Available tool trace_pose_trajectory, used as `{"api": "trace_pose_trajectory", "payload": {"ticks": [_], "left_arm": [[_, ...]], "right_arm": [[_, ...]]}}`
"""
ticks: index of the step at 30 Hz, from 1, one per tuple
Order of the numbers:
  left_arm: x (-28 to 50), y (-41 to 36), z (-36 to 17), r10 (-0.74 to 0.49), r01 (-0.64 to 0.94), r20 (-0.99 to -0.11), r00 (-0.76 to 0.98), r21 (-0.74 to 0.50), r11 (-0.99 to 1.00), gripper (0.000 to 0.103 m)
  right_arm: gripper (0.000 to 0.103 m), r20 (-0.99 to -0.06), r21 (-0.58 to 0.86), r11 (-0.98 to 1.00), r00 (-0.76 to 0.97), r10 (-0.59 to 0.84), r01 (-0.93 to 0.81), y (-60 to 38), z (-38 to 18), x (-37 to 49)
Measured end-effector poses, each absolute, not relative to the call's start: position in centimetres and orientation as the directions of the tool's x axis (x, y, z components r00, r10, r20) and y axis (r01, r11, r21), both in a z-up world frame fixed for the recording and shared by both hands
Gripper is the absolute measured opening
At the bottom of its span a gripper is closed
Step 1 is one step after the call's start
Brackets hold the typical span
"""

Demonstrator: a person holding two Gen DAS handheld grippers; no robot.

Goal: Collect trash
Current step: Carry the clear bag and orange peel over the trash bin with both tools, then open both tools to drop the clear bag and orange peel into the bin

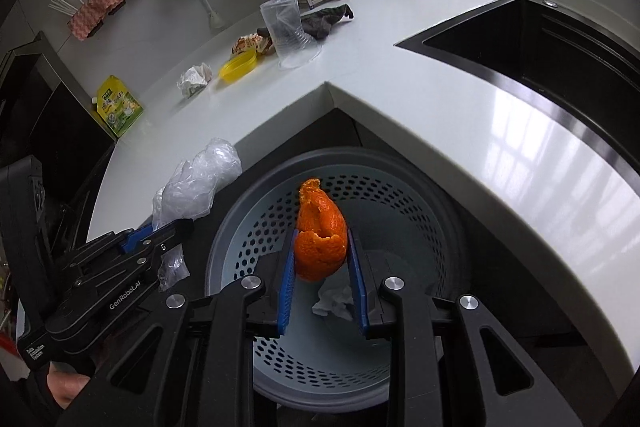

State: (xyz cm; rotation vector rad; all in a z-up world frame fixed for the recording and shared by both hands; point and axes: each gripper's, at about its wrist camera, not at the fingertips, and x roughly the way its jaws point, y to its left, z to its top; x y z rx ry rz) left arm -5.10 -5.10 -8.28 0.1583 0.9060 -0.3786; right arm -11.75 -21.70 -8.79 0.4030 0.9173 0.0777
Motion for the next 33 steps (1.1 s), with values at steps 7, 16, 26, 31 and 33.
{"api": "trace_pose_trajectory", "payload": {"ticks": [7,16,26,31,33], "left_arm": [[-5.6,-5.6,-10.4,-0.265,0.41,-0.832,0.487,-0.05,0.91,0.017],[-5.5,-6.3,-11.7,-0.255,0.418,-0.852,0.456,-0.048,0.907,0.017],[-5.3,-6.4,-12.4,-0.246,0.41,-0.863,0.442,-0.049,0.911,0.018],[-5.3,-6.2,-11.9,-0.243,0.4,-0.851,0.465,-0.042,0.915,0.035],[-5.4,-6.1,-11.5,-0.243,0.396,-0.842,0.482,-0.038,0.917,0.048]], "right_arm": [[0.024,-0.79,0.366,0.923,0.563,0.242,0.116,-20.8,-11.5,-11.6],[0.024,-0.807,0.355,0.923,0.546,0.223,0.149,-21.4,-13.3,-11.5],[0.025,-0.823,0.335,0.929,0.529,0.208,0.155,-21.1,-14.5,-10.9],[0.03,-0.81,0.345,0.927,0.545,0.214,0.148,-21.2,-14.3,-10.8],[0.036,-0.807,0.338,0.929,0.554,0.204,0.151,-21.4,-14.0,-10.9]]}}
